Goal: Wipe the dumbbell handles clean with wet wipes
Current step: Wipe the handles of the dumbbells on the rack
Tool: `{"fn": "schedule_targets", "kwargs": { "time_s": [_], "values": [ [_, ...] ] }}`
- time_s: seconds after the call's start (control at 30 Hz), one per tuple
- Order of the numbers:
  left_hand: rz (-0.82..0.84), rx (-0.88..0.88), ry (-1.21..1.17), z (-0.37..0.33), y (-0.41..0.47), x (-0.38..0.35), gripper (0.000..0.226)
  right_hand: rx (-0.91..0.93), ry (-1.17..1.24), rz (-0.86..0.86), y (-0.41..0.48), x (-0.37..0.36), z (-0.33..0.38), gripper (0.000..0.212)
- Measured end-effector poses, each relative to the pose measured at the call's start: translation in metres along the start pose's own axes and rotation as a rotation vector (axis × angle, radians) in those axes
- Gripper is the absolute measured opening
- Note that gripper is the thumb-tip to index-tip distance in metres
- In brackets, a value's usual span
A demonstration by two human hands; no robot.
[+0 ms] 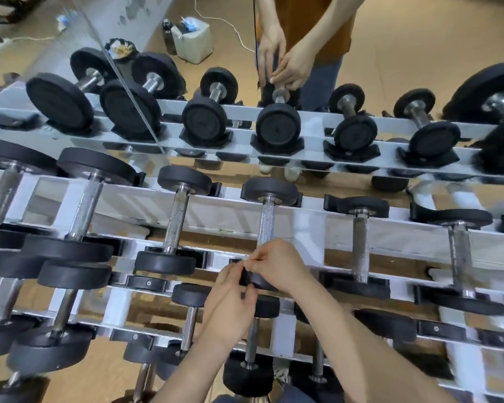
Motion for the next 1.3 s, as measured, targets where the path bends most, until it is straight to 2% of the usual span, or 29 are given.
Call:
{"fn": "schedule_targets", "kwargs": {
  "time_s": [0.1,0.23,0.33,0.43,0.5,0.63,0.7,0.8,0.9,0.97,1.03,1.1,1.2,1.23,1.3],
  "values": [
    [0.026,-0.038,-0.074,0.007,0.000,0.004,0.050,-0.107,0.020,0.000,-0.001,0.006,-0.014,0.015],
    [0.052,-0.090,-0.047,0.012,0.002,0.002,0.050,-0.339,0.053,-0.095,-0.014,0.023,-0.048,0.006],
    [0.080,-0.100,-0.045,0.011,0.005,0.001,0.051,-0.307,0.044,-0.058,-0.017,0.023,-0.033,0.007],
    [0.084,-0.119,-0.122,-0.002,0.002,0.010,0.042,-0.222,0.160,-0.033,-0.030,0.023,0.001,0.007],
    [0.110,-0.095,-0.279,-0.011,-0.003,0.017,0.028,-0.168,0.320,-0.035,-0.045,0.025,0.014,0.007],
    [0.154,0.071,-0.705,-0.023,-0.009,0.026,0.014,-0.163,0.917,-0.100,-0.081,0.038,0.018,0.017],
    [0.224,0.186,-0.877,-0.030,-0.014,0.023,0.010,-0.179,1.012,-0.142,-0.098,0.047,0.013,0.014],
    [0.477,0.304,-1.243,-0.051,-0.029,0.008,0.016,-0.163,1.091,-0.171,-0.115,0.056,0.006,0.005],
    [0.542,0.395,-1.449,-0.064,-0.040,-0.008,0.020,-0.111,1.089,-0.171,-0.129,0.066,-0.007,0.008],
    [0.498,0.415,-1.405,-0.073,-0.047,-0.022,0.030,-0.075,1.036,-0.183,-0.139,0.073,-0.020,0.009],
    [0.445,0.397,-1.346,-0.083,-0.055,-0.032,0.025,-0.072,1.034,-0.183,-0.150,0.079,-0.034,0.008],
    [0.423,0.353,-1.303,-0.101,-0.066,-0.043,0.016,-0.069,1.063,-0.113,-0.167,0.086,-0.051,0.011],
    [0.352,0.350,-1.256,-0.121,-0.082,-0.065,0.013,-0.096,0.934,-0.004,-0.192,0.100,-0.079,0.019],
    [0.316,0.366,-1.249,-0.126,-0.088,-0.073,0.014,-0.125,0.897,-0.032,-0.201,0.108,-0.093,0.014],
    [0.258,0.376,-1.205,-0.134,-0.095,-0.087,0.017,-0.173,0.981,-0.139,-0.212,0.124,-0.118,0.013]
  ]
}}
Point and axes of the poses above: each hand's wrist, its own y-axis towards the middle knuckle, its own x-axis out of the back of the hand, z = x × y, the point moved 7 cm from there along y, towards the middle knuckle, and after that the axes turned 6 degrees about x, right-handed, at the moved point
